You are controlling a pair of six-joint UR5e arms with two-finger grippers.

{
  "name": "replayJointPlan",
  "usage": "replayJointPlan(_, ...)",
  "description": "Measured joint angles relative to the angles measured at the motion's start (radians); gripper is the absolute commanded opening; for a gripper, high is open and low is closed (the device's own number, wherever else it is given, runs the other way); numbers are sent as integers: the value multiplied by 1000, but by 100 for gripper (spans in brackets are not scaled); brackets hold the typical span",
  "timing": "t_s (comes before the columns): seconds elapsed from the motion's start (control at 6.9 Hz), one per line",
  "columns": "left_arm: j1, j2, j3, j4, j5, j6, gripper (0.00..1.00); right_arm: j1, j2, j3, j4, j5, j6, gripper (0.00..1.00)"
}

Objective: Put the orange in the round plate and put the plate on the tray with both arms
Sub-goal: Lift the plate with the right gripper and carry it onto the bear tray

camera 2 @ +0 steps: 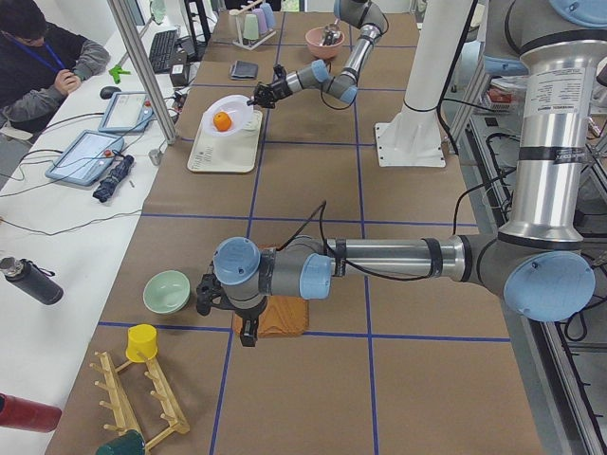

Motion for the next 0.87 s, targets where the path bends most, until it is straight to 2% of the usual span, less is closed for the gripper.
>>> replayJointPlan(0.14,0,0,-2,0,0,0,98,8,44,-79,-8,10,27,0)
replayJointPlan(0.29,0,0,-5,0,0,-1,98,9,71,-127,-12,15,45,14)
replayJointPlan(0.43,0,0,-10,0,-1,-2,98,3,80,-146,-16,22,50,98)
replayJointPlan(0.72,1,1,-15,0,-4,-2,98,-27,77,-128,-21,38,-44,100)
replayJointPlan(0.87,2,1,-16,0,-5,-2,98,-41,45,-75,-22,72,-198,100)
